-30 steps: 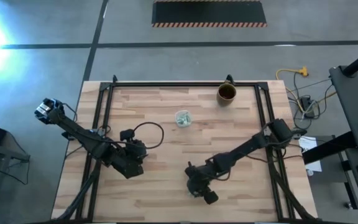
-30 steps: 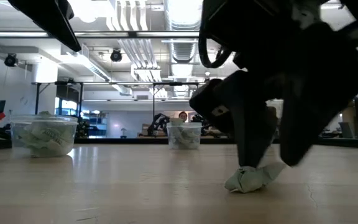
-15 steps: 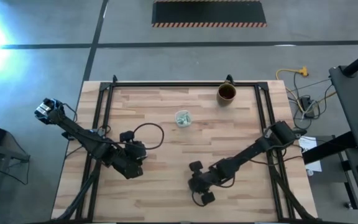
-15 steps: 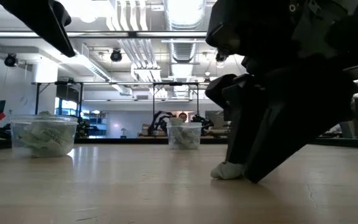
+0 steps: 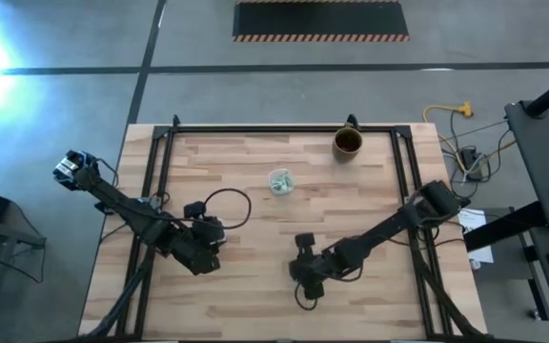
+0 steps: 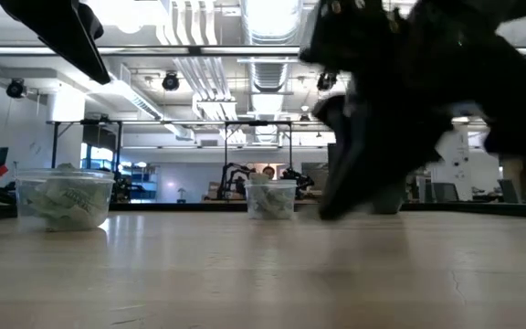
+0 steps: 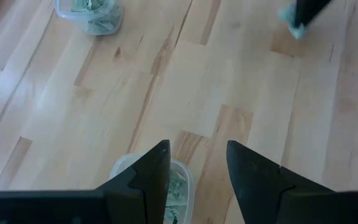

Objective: Pick and place Stevia / Truvia into bins
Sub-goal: Put the stevia packet into the top transparent container

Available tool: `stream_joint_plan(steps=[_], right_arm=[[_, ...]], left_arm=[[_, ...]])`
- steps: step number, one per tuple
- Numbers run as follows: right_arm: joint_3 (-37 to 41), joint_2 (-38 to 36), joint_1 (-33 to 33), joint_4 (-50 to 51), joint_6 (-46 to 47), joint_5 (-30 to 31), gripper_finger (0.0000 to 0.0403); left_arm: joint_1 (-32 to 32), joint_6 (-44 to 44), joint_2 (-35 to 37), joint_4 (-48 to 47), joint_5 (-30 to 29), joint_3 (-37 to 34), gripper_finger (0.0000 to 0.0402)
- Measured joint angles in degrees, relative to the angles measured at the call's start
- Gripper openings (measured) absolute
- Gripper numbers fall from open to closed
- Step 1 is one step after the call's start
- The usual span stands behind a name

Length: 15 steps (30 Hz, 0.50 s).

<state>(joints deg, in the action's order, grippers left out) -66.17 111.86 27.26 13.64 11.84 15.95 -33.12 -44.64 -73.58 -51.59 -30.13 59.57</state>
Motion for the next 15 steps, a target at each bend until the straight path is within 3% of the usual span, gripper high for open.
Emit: stream_joint_plan(steps=[10, 15], right_arm=[[-0.11, -8.32, -4.67, 4.82, -1.71, 18.42, 0.0009], [-0.18, -10.51, -11.09, 5.84, -5.39, 20.1, 0.0009]], left_arm=[[0.0, -0.03, -0.03, 0.34, -0.46, -0.65, 0.0141], [0.0, -0.07, -0.09, 1.85, -1.35, -0.73, 0.0141]])
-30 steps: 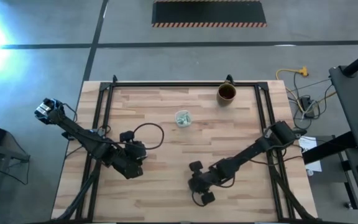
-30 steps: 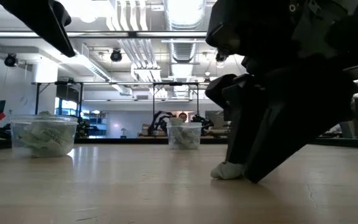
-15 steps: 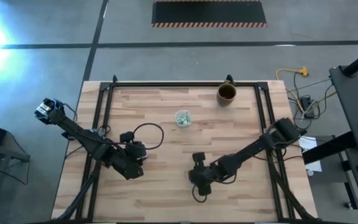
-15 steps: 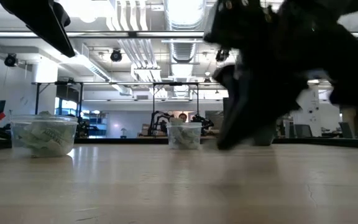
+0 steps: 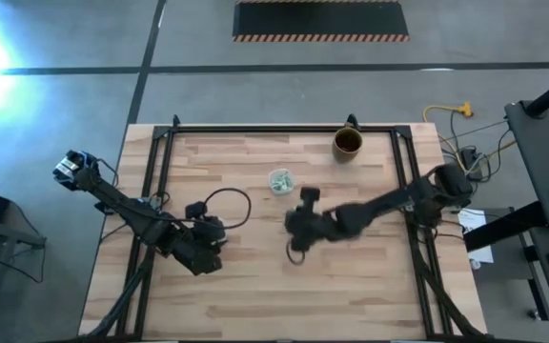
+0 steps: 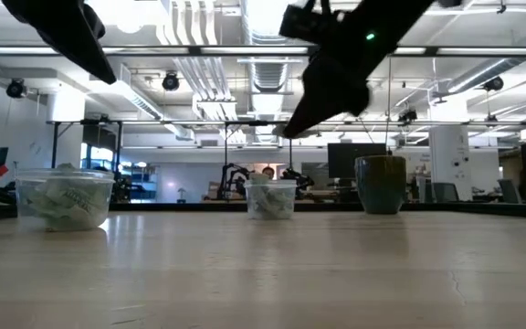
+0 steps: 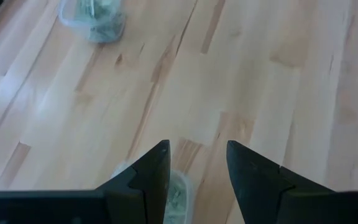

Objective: Pick and place Stevia / Truvia into bins
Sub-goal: Put the stevia packet into the top transparent container, then return to Home Position

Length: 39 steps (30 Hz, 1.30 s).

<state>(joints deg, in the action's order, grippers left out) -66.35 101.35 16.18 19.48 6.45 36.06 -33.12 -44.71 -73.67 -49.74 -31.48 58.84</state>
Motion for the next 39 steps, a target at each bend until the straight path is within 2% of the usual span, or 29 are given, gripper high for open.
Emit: stream_joint_plan(steps=[10, 16, 20, 25, 33, 39], right_arm=[[-1.72, -0.8, -12.98, 0.05, -6.92, -0.32, 0.0009], [-1.86, -0.88, -18.34, -0.39, -8.67, -6.19, 0.0009], [-1.51, -0.88, -21.13, -0.79, -9.12, -6.72, 0.0009], [-1.45, -0.88, -23.15, -2.71, -12.18, -13.82, 0.0009], [-0.5, -0.71, -24.06, -5.74, -13.08, -13.77, 0.0023], [-0.42, 2.62, -24.21, -7.05, -12.66, -14.13, 0.0044]], left_arm=[[0.0, -1.54, -0.11, 3.01, -2.21, -0.23, 0.0141], [0.0, -2.97, -0.11, 2.96, -3.97, -0.32, 0.0141], [0.0, -2.99, -0.11, 2.82, -5.77, -0.34, 0.0141], [0.07, -2.95, -0.11, 2.75, -8.52, -0.34, 0.0141], [0.11, -3.03, -0.11, 2.72, -10.02, -1.13, 0.0141], [0.13, -3.12, -0.11, 2.79, -11.02, -1.15, 0.0141]])
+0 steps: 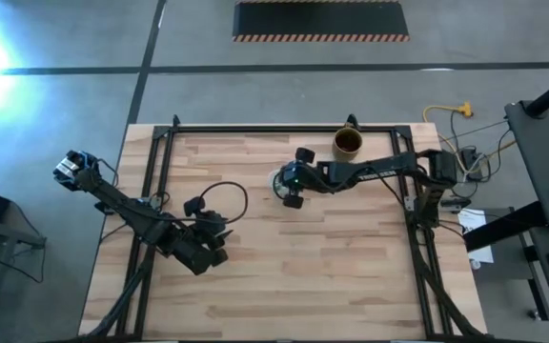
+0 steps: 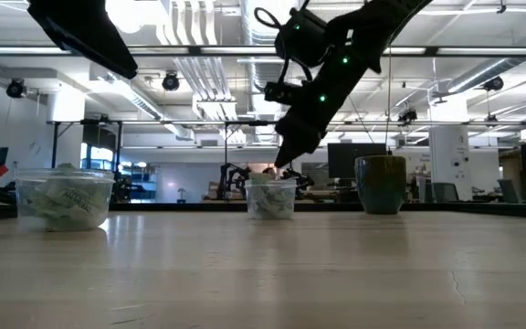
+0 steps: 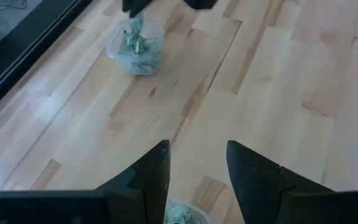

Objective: Pick and place Stevia / Truvia into bins
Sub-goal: Return to Home Position

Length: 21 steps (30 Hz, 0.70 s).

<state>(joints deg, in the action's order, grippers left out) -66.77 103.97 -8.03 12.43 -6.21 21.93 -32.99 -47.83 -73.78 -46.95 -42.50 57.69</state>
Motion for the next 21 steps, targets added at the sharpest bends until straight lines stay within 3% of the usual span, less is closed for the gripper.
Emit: stream_joint_plan(steps=[6, 12, 14, 19, 21], right_arm=[[-0.21, 0.85, 0.0, 0.2, 1.57, 0.06, 0.0062], [-0.4, -3.3, 0.0, 0.55, 1.28, -0.19, 0.0069], [-0.41, -5.67, 0.22, 1.12, 1.27, -3.05, 0.007], [-0.41, -14.29, 1.05, 5.0, 1.52, -18.11, 0.0066], [-0.41, -18.15, 1.33, 6.62, 1.61, -21.54, 0.0064]], left_arm=[[0.0, -1.42, 0.02, -0.01, -0.03, 0.0, 0.0141], [0.0, -1.26, 0.05, 0.01, 0.07, 0.02, 0.0141], [0.0, -0.89, 0.13, -0.15, -0.01, 0.31, 0.0141], [0.35, -0.95, 0.59, 1.09, -0.46, 2.89, 0.0141], [0.37, -0.22, 0.69, 3.31, -0.48, 3.51, 0.0141]])
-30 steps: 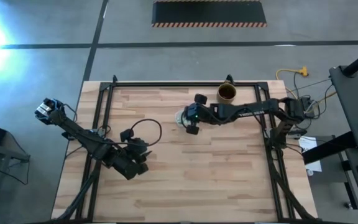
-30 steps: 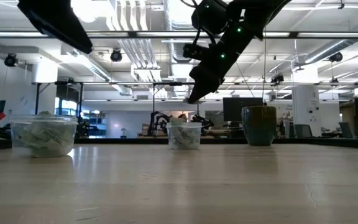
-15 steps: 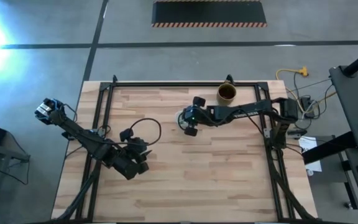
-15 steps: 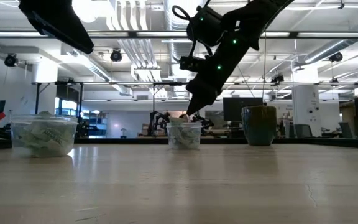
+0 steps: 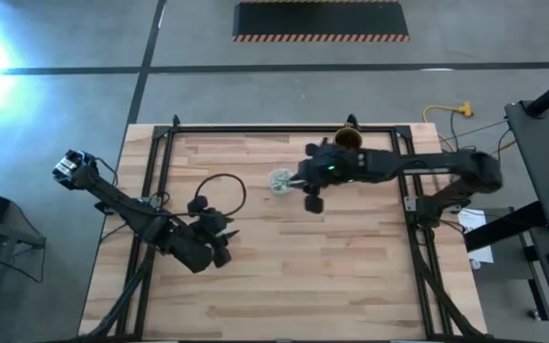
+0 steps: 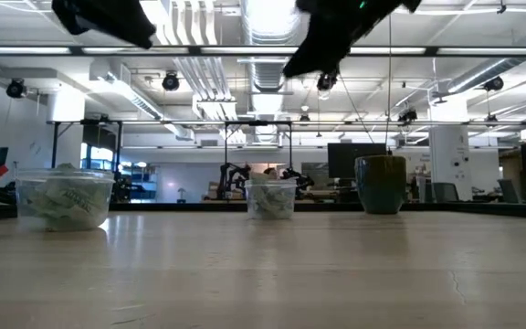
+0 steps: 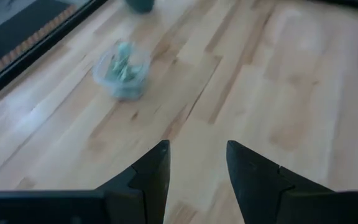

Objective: Pick and place Stevia / Truvia into bins
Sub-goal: Return to Home Position

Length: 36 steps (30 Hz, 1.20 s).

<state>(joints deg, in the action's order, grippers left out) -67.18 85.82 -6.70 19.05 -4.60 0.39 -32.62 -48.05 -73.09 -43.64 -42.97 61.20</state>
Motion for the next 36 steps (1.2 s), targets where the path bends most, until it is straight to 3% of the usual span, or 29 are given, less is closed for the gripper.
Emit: stream_joint_plan(steps=[6, 11, 15, 17, 23, 29, 36], right_arm=[[0.92, -11.21, 0.75, 1.75, -0.06, -0.72, 0.0061], [4.09, -18.97, 0.86, 1.67, 0.08, -0.88, 0.0065], [10.66, -25.05, 0.96, 0.58, 2.24, -1.03, 0.0063], [15.23, -28.15, 1.63, -2.76, 3.85, -2.36, 0.0061], [29.24, -37.4, 5.45, -19.07, 7.1, -3.95, 0.0057], [38.22, -45.02, 6.87, -25.96, 10.86, -3.44, 0.0057], [49.54, -54.01, 6.87, -38.18, 16.01, -2.89, 0.0057]], left_arm=[[0.71, 15.02, 0.07, 9.2, -3.2, 0.4, 0.0141], [4.59, 21.87, 0.47, 13.24, -5.34, 0.28, 0.0141], [7.2, 29.13, 2.14, 19.86, -4.26, -1.9, 0.0141], [8.65, 34.69, 4.15, 27.07, -0.57, -4.72, 0.0141], [14.73, 46.86, 12.17, 59.18, 19.11, -20.98, 0.0141], [17.89, 46.21, 19.32, 86.14, 20.32, -39.71, 0.0141], [17.88, 45.23, 25.34, 107.67, 20.47, -55.43, 0.0141]])
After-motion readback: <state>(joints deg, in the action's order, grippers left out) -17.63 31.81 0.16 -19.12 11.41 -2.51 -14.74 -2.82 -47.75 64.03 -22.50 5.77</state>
